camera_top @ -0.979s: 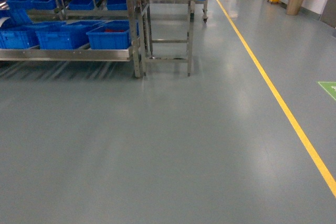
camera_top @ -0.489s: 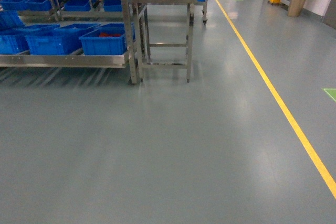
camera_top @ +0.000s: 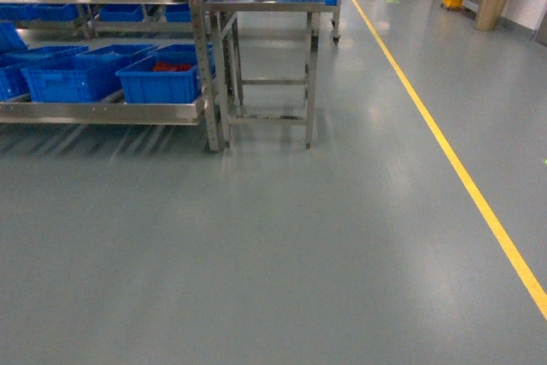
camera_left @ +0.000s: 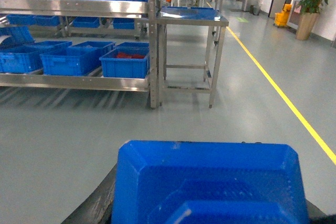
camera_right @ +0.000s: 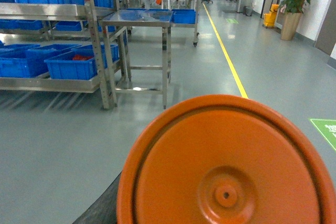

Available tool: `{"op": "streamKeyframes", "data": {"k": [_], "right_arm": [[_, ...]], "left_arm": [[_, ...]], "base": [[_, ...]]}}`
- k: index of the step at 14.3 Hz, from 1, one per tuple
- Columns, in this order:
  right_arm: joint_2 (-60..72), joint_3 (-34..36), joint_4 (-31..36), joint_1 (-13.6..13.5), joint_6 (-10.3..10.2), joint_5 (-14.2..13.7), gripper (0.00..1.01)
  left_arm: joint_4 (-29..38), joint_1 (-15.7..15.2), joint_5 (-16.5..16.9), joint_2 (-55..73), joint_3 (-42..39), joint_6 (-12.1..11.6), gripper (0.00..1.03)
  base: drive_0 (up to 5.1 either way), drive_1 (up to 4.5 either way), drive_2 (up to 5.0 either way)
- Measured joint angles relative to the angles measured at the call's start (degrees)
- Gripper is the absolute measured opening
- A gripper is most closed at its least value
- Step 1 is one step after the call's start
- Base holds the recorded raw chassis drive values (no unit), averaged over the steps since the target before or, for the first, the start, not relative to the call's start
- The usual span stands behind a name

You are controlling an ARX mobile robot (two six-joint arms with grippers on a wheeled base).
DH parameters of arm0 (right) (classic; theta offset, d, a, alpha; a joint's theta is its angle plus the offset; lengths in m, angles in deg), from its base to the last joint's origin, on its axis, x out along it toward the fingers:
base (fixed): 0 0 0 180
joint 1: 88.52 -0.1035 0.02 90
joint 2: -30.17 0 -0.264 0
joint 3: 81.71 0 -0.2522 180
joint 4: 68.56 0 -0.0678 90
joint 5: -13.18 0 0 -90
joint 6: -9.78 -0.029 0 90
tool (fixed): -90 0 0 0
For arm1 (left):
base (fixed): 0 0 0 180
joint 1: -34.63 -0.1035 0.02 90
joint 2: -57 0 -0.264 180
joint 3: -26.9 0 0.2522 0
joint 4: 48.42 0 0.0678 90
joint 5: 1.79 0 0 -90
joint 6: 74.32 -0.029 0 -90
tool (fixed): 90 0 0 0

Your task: Sort blue parts and orange caps into right shelf containers

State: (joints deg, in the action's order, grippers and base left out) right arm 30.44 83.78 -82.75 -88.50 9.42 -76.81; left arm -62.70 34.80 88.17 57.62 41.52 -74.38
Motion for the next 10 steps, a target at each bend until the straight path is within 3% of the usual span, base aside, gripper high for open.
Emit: {"op": "streamKeyframes", "data": {"k": [10], "right_arm": [[0.0, 0.0, 0.0, 0.0, 0.0, 0.0, 0.45]], "left_arm": [[0.0, 0.0, 0.0, 0.0, 0.0, 0.0, 0.44]], "base": [[0.0, 4.25, -4.3]]}}
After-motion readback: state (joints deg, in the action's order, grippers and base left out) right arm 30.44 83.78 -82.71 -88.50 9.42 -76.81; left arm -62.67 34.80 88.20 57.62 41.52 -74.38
